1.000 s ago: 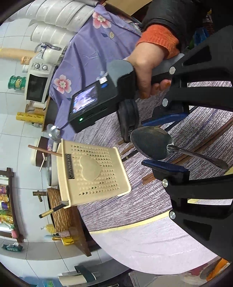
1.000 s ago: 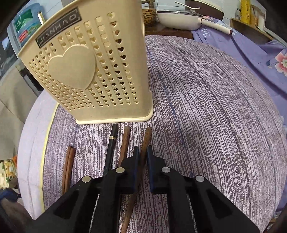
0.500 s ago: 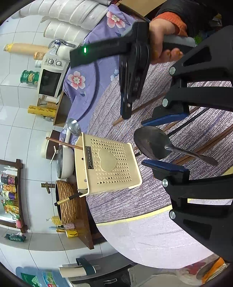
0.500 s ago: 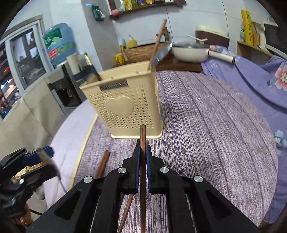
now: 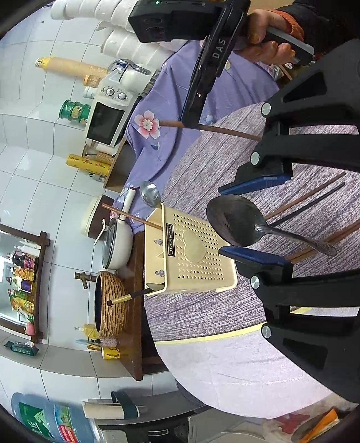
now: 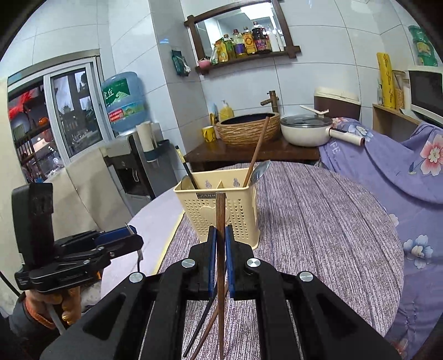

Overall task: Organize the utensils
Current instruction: 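Lift the spoon and chopstick with both tools up over the basket opening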

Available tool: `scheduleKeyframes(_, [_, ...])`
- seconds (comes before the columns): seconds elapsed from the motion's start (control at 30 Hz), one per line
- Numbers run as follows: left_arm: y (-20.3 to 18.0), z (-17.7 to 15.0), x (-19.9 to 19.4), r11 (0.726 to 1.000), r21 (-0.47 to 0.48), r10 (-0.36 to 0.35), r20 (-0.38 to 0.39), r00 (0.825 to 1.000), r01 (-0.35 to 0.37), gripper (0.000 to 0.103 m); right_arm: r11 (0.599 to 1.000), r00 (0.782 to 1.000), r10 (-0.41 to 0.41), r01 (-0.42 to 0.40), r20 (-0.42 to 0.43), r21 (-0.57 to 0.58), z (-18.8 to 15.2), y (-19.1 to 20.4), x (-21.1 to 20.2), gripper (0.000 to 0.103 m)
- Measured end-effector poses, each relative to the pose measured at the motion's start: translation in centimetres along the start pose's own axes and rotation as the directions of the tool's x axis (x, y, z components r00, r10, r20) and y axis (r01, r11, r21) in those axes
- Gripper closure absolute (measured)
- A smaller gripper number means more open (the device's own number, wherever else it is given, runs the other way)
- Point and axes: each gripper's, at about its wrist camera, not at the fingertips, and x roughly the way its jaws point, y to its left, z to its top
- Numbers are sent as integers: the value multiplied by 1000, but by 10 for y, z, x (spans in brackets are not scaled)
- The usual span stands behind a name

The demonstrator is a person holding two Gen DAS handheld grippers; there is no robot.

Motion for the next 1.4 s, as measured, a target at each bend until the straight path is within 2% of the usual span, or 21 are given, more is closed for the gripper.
scheduleKeyframes(0.4, [6, 24, 6, 994, -84, -65, 18, 998, 66, 65, 1000, 998, 12, -10, 56, -25, 24, 1, -11, 96])
scheduleKeyframes(0.63, [13, 57, 7, 994, -97, -46, 65, 997, 52, 65, 998, 996, -2, 7, 90, -56, 54, 8, -9, 96])
scheduleKeyframes(0.83, [13, 94, 11, 997, -76, 6, 124, 992, 3, 65, 996, 990, -31, 41, 139, -73, 88, 14, -3, 96])
scheduleKeyframes(0.97, [17, 127, 13, 994, -104, 40, 181, 983, -21, 65, 996, 980, -66, 76, 186, -49, 115, 14, 2, 96])
scheduleKeyframes(1.1, [26, 158, 18, 986, -165, 80, 242, 967, -40, 65, 993, 962, -100, 112, 255, -33, 144, 16, 4, 96])
scheduleKeyframes(1.2, [35, 177, 22, 979, -201, 81, 276, 958, -25, 65, 994, 951, -107, 113, 289, -6, 160, 15, 7, 96])
scheduleKeyframes(1.33, [49, 188, 31, 968, -249, 92, 324, 942, -9, 65, 990, 932, -138, 140, 336, 19, 173, 13, 15, 96])
scheduleKeyframes(1.4, [55, 185, 43, 962, -273, 100, 320, 942, -9, 65, 988, 928, -155, 153, 339, 33, 171, 11, 26, 96])
